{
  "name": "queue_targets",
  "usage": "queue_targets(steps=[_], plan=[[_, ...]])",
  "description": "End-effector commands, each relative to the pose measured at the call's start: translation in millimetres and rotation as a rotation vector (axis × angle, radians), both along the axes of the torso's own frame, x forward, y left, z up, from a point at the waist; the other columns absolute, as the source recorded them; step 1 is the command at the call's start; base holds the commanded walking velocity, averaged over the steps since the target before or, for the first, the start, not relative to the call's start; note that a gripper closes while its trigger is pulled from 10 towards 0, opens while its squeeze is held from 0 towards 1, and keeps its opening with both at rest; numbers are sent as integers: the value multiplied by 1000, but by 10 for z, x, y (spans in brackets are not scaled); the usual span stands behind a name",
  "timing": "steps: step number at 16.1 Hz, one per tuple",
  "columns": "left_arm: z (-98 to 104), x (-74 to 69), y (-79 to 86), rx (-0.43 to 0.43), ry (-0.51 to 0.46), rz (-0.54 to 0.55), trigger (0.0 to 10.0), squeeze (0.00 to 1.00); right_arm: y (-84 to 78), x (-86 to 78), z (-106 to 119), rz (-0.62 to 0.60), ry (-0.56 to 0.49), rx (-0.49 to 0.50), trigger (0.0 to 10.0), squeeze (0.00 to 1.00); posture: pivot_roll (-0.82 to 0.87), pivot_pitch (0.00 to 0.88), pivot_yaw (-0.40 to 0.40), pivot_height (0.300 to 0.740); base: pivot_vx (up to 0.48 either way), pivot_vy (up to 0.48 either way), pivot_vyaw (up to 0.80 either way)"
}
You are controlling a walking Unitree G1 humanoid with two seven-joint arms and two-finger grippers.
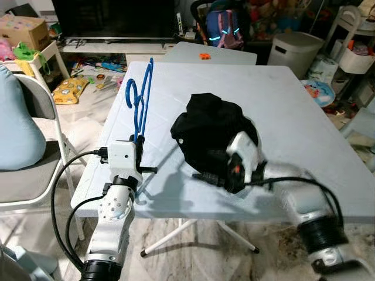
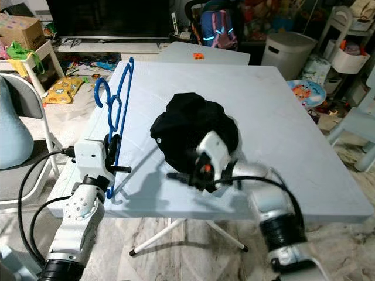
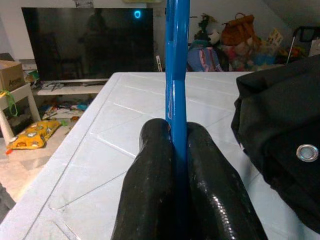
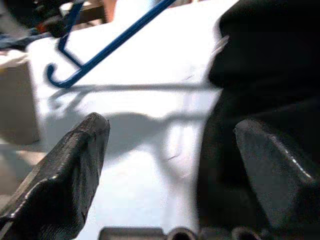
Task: Hang hanger
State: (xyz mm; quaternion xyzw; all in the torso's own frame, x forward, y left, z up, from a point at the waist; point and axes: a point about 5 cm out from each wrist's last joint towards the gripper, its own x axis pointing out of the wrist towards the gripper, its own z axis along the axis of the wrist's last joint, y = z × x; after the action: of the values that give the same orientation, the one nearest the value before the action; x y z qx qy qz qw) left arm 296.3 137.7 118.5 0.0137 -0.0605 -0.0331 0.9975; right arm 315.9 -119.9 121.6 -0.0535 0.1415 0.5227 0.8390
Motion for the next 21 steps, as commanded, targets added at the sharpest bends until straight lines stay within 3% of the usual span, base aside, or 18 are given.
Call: queue_targets(steps=[1, 4, 5, 7, 10, 11, 12, 13, 15, 17, 18, 19, 20, 21], plan=[[-11, -4, 17, 10, 3, 4, 10000, 0, 42, -26, 21, 37, 16, 18, 10000, 1000, 62, 0, -9, 740, 0, 0, 0], [-1, -29, 42, 17, -1, 9, 10000, 0, 170, 7, -156, 7, 62, -17, 10000, 1000, 80, 0, -17, 740, 0, 0, 0], [-22, -62, 59, 18, 6, 18, 10000, 0, 272, 133, -175, -87, 83, 21, 10000, 1000, 83, 0, -20, 740, 0, 0, 0], [-27, -79, 58, 17, 7, 18, 10000, 0, 411, 241, -128, -155, 122, 85, 10000, 1000, 88, 0, -24, 740, 0, 0, 0], [-5, -82, 55, 15, 0, 24, 10000, 0, 570, 347, -134, -236, 109, 19, 10000, 1000, 102, 0, -35, 740, 0, 0, 0], [-4, -96, 70, 16, 0, 32, 10000, 0, 628, 426, -155, -320, 99, -54, 10000, 1000, 110, 0, -45, 740, 0, 0, 0], [-5, -99, 71, 16, 0, 32, 10000, 0, 631, 433, -158, -328, 98, -63, 10000, 1000, 110, 0, -45, 740, 0, 0, 0], [-6, -121, 79, 14, 0, 41, 10000, 0, 573, 512, -171, -459, 86, -145, 10000, 1000, 124, 0, -56, 740, 0, 0, 0], [-4, -138, 93, 13, 0, 54, 10000, 0, 477, 580, -165, -591, 69, -204, 10000, 933, 142, 2, -70, 740, 0, 0, 0], [-3, -165, 133, 14, 0, 75, 10000, 0, 364, 676, -70, -729, 14, -230, 10000, 275, 157, 6, -79, 740, 0, 0, 0], [-3, -172, 142, 15, -1, 80, 10000, 0, 344, 703, -28, -755, -9, -233, 10000, 114, 162, 6, -81, 740, 0, 0, 0], [-3, -177, 149, 16, 0, 83, 10000, 0, 337, 720, 2, -772, -21, -229, 10000, 0, 162, 6, -81, 740, 0, 0, 0], [2, -185, 163, 18, -1, 92, 10000, 0, 234, 832, 220, -902, -140, -212, 10000, 0, 173, 7, -86, 740, 0, 0, 0], [4, -184, 165, 18, -1, 93, 10000, 0, 189, 862, 290, -951, -168, -195, 10000, 0, 178, 6, -87, 740, 0, 0, 0]])
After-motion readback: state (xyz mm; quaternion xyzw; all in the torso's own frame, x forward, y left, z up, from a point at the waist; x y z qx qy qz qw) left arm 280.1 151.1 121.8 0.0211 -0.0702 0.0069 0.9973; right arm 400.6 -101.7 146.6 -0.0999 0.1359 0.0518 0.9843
